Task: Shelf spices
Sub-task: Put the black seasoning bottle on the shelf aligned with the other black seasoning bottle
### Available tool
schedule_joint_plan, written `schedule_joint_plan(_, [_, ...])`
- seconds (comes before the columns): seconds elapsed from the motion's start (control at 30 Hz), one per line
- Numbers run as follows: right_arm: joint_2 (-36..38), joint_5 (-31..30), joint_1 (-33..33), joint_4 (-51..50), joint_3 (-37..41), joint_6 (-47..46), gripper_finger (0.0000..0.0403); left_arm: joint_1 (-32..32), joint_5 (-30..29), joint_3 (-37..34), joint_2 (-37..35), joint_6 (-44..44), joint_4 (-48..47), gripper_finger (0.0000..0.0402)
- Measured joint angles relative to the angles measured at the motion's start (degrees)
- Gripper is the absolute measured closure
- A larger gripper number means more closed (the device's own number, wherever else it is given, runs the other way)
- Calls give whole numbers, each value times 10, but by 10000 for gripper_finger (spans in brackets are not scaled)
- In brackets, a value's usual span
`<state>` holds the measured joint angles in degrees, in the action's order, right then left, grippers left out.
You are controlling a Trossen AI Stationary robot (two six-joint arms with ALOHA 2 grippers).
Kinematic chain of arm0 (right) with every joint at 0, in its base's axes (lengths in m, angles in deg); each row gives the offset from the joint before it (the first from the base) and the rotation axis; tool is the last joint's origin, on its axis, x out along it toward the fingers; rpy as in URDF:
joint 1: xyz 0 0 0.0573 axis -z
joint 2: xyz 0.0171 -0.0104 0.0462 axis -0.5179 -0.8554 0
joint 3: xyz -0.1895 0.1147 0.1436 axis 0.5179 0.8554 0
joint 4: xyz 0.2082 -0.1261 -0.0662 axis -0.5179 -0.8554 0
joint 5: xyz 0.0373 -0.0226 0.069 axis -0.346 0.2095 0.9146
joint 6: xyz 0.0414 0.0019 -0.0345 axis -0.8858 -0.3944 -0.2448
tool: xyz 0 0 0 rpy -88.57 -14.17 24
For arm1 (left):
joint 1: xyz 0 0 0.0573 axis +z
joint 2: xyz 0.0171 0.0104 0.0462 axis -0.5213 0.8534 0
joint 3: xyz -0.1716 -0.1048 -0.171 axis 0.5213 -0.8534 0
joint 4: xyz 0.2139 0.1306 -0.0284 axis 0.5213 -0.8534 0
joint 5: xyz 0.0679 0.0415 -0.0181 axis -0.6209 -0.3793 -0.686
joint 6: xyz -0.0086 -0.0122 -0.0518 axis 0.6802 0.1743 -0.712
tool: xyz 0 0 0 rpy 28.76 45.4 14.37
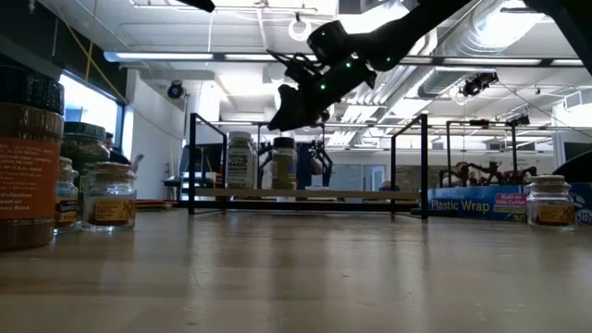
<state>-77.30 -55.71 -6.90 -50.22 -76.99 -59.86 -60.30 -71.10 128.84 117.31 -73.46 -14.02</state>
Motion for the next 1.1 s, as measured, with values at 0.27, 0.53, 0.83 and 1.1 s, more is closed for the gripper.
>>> schedule_joint_plan(0.27, [43,85,-30,-133,0,122,188,-1,1,0,0,0,0,92])
schedule_joint_plan(0.53, [-1,92,-23,-131,3,119,275,0,2,0,0,0,-2,92])
schedule_joint_plan(0.83, [-11,61,-6,-90,3,102,321,0,1,0,0,-1,-2,92])
schedule_joint_plan(1.1, [-10,37,-8,-77,3,104,322,0,4,0,0,-4,-2,92])
